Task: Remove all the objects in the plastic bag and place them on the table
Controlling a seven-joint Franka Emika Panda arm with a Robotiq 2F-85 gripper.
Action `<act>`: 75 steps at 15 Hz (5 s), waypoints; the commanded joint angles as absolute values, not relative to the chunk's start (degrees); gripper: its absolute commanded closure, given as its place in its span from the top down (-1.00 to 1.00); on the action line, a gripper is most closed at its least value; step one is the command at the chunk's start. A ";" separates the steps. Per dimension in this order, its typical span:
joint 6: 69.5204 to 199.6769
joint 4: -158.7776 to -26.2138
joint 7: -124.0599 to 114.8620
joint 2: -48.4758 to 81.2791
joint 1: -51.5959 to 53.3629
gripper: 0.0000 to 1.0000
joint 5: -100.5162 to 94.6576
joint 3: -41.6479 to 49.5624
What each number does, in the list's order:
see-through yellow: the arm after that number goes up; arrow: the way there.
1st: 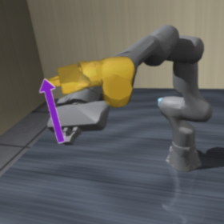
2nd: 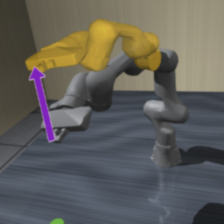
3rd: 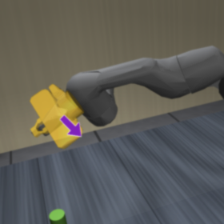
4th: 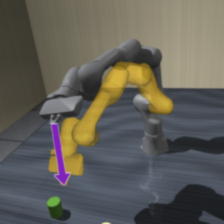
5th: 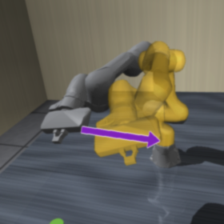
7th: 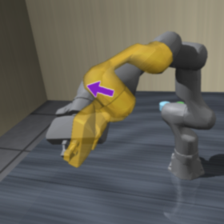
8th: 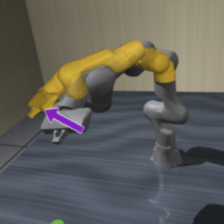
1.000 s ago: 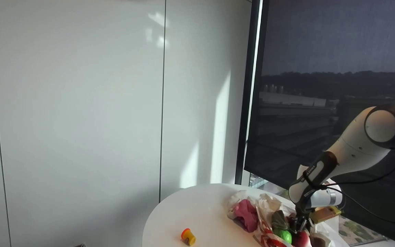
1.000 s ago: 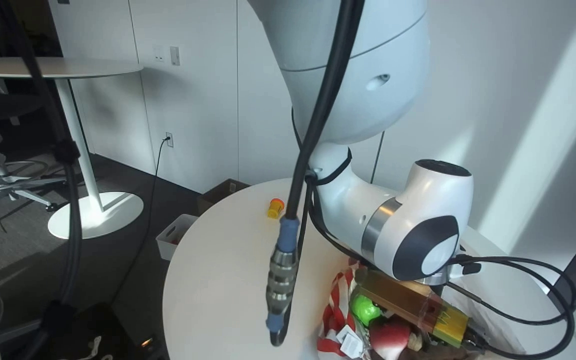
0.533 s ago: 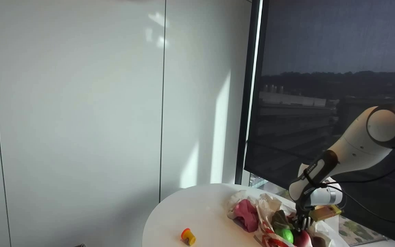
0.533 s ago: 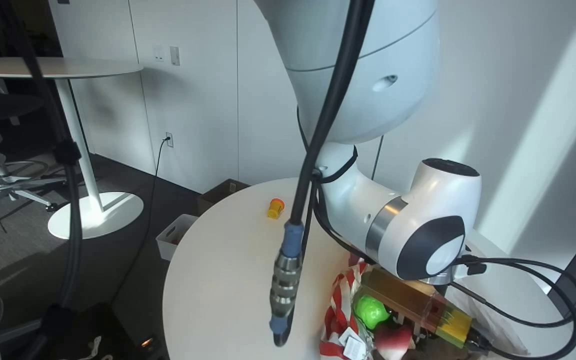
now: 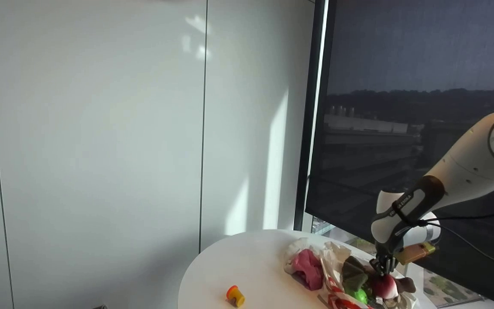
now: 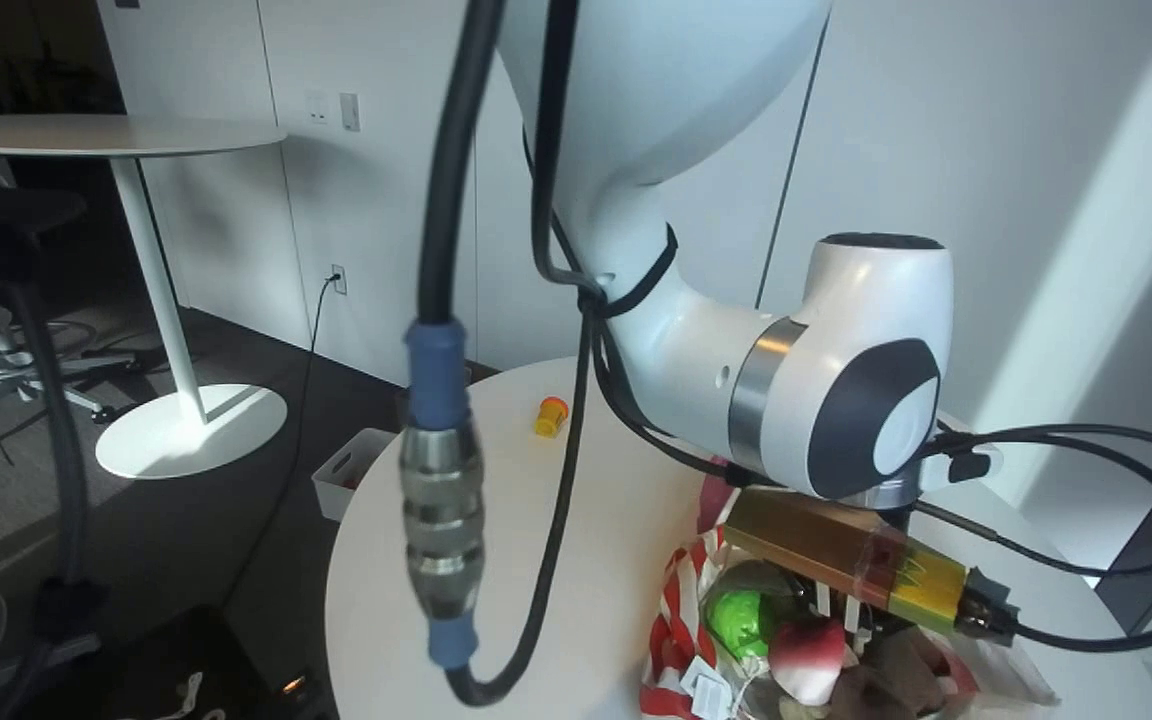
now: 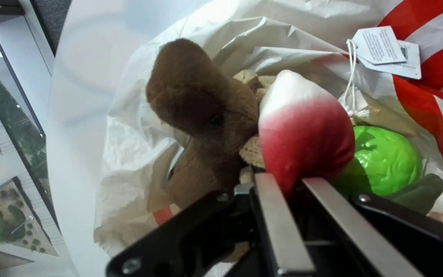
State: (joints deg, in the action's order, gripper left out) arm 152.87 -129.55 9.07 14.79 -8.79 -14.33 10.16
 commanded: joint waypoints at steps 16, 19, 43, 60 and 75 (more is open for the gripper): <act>161.99 -144.15 -19.25 -18.98 -2.94 -0.78 -54.43 -5.78; 168.67 -142.78 -17.66 -12.41 -0.23 -0.78 -51.27 -6.73; 163.68 -137.21 6.88 1.86 -8.55 1.00 -14.74 -15.16; 161.18 -132.22 10.56 13.78 -9.36 1.00 -10.13 3.58; 159.98 -121.73 17.38 28.34 -14.97 1.00 2.01 -2.22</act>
State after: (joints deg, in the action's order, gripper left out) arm 161.46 -124.97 15.59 25.95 -13.70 0.42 -0.93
